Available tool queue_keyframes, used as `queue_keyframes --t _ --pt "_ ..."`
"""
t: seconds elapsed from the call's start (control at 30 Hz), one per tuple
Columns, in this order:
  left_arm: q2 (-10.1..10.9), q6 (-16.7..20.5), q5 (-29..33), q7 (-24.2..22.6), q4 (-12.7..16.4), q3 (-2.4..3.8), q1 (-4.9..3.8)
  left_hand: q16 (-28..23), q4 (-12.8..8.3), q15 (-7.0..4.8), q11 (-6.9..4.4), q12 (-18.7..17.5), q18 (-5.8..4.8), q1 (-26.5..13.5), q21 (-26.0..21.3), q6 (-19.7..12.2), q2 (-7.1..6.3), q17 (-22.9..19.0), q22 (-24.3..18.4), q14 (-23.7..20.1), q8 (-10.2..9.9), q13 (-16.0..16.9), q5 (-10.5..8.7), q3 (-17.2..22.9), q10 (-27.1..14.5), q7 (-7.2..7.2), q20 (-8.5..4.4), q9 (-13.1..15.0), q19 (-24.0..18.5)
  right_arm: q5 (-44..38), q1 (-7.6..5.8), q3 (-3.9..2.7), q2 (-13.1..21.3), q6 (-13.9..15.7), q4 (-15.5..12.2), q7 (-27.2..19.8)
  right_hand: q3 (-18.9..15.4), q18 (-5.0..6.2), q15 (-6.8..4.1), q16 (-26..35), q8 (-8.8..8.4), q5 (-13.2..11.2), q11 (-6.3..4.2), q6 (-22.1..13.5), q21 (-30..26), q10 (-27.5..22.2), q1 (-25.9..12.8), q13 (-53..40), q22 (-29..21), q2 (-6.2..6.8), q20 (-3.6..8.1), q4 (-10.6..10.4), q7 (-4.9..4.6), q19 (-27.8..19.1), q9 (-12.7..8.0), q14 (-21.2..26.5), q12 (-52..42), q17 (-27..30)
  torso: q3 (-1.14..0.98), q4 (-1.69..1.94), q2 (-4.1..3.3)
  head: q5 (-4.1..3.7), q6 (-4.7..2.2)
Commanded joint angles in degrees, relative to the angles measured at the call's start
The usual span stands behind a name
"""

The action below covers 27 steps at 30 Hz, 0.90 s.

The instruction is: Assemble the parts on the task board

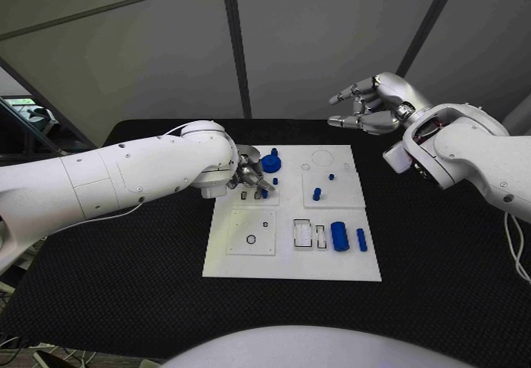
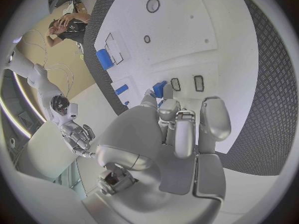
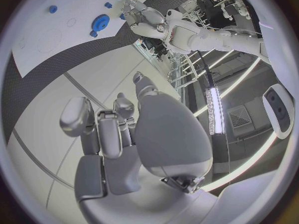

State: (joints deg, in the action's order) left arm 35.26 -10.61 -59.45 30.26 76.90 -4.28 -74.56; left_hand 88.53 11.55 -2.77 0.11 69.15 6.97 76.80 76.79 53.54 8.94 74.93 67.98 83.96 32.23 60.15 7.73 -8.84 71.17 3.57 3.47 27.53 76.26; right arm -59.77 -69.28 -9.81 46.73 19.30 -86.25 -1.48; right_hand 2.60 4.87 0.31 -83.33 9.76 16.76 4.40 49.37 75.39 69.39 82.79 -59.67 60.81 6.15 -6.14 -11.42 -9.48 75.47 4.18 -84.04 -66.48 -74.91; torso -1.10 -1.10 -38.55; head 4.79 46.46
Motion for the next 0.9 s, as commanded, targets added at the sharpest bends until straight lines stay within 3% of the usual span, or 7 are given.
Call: queue_keyframes --t 0.03,0.3,0.47,0.6,0.67,0.73,0.9 --pt "-0.04 -0.56 0.08 0.35 -0.02 0.0 -0.06 0.2 -0.47 -0.54 -0.36 -0.35 -2.13 1.07 0.26 -0.46 -0.13 12.89 0.13 5.17 -0.04 -0.13 0.27 1.06 -0.18 0.04 -0.27 0.12 -0.04 -0.21 -0.11 -0.06 -0.08 -0.51 0.04 -0.04 -0.09 0.89 -0.36 0.33 0.35 0.16 -0.04 0.45 -0.34 -0.31 -0.12 0.05 -0.05 -0.53 0.07 -0.15 0.04 -0.36 -0.03 -2.66 0.35 -2.21 0.0 0.02 0.02 -0.02 0.08" --pt "0.08 -0.56 0.9 0.32 0.08 0.0 -0.06 0.18 -2.61 -0.86 -0.7 -1.16 -2.13 4.38 0.18 -1.02 -0.94 12.86 0.42 5.15 -0.73 -0.53 0.58 6.41 -0.68 -0.27 -0.57 0.29 -0.12 -0.21 -0.1 -0.06 -0.19 -0.79 0.18 0.03 -0.08 0.89 -0.37 0.36 0.36 0.22 -0.04 0.44 -0.35 -0.31 -0.08 0.06 -0.05 -0.55 0.07 -0.13 0.04 -0.36 -0.04 -2.66 0.35 -2.18 0.01 0.05 0.01 -0.01 0.22" --pt "0.46 -0.32 2.0 0.29 0.41 0.0 -0.06 0.11 -3.57 -0.92 -0.7 -2.15 -2.11 5.57 0.05 -1.35 -2.91 12.77 0.58 5.11 -1.33 -1.13 1.55 13.08 -1.12 -0.12 -0.75 0.34 -0.24 -0.21 -0.1 -0.06 -0.23 -1.01 0.25 0.11 -0.07 0.87 -0.37 0.19 0.38 0.33 -0.05 0.43 -0.31 -0.23 -0.03 -0.04 0.04 -0.56 0.08 -0.12 0.04 -0.3 -0.05 -2.74 0.27 -2.51 0.01 0.07 0.0 0.04 0.13" --pt "1.12 0.69 3.49 0.17 1.05 0.0 -0.01 0.13 -4.14 -0.69 -0.41 -2.73 -2.11 4.41 0.05 -1.48 -6.57 12.82 1.0 5.12 -1.22 -1.39 2.55 23.9 -0.95 0.41 -0.71 0.96 -0.23 -0.22 -0.1 -0.06 -0.26 -1.1 0.35 0.12 -0.06 0.88 -0.38 0.2 0.38 0.36 -0.05 0.42 -0.35 -0.25 -0.02 0.01 -0.04 -0.57 0.08 -0.11 0.04 -0.34 -0.05 -2.74 0.31 -2.49 0.04 0.12 0.04 0.1 0.1" --pt "1.62 1.72 4.46 0.09 1.5 0.0 0.02 0.18 -4.71 -0.5 -0.48 -2.72 -2.16 1.47 0.08 -1.63 -10.9 12.91 1.36 5.17 -0.64 -1.36 2.35 33.22 -0.49 0.56 -0.45 1.85 -0.16 -0.22 -0.1 -0.06 -0.26 -1.14 0.43 0.13 -0.06 0.88 -0.38 0.2 0.38 0.36 -0.05 0.42 -0.35 -0.25 -0.02 0.01 -0.04 -0.57 0.08 -0.11 0.04 -0.34 -0.05 -2.74 0.31 -2.49 0.05 0.16 0.03 0.09 0.09" --pt "2.14 2.87 5.22 0.03 1.96 -0.01 0.03 0.23 -5.62 -0.21 -0.29 -2.44 -2.12 -4.53 0.08 -1.65 -15.1 13.01 1.86 5.21 0.94 -1.2 1.88 45.64 0.29 0.79 -0.45 3.66 0.0 -0.22 -0.1 -0.06 -0.26 -1.21 0.51 0.17 -0.06 0.88 -0.38 0.2 0.38 0.36 -0.05 0.42 -0.35 -0.25 -0.02 0.01 -0.04 -0.57 0.08 -0.11 0.04 -0.34 -0.05 -2.74 0.31 -2.49 0.02 0.1 0.02 0.19 0.03" --pt "3.53 5.28 6.03 0.1 3.2 -0.01 0.05 0.33 -8.65 -0.56 -0.38 -2.36 -2.22 -7.7 0.15 -2.03 -15.94 13.17 2.42 5.29 2.42 -1.2 2.16 50.56 0.64 0.41 -0.39 5.33 0.31 -0.22 -0.1 -0.06 -0.25 -1.43 0.7 0.22 -0.07 0.88 -0.38 0.1 0.39 0.38 -0.05 0.42 -0.34 -0.19 -0.03 -0.07 0.0 -0.57 0.09 -0.12 0.04 -0.32 -0.05 -2.79 0.24 -2.68 0.0 0.13 0.01 0.4 -0.13"
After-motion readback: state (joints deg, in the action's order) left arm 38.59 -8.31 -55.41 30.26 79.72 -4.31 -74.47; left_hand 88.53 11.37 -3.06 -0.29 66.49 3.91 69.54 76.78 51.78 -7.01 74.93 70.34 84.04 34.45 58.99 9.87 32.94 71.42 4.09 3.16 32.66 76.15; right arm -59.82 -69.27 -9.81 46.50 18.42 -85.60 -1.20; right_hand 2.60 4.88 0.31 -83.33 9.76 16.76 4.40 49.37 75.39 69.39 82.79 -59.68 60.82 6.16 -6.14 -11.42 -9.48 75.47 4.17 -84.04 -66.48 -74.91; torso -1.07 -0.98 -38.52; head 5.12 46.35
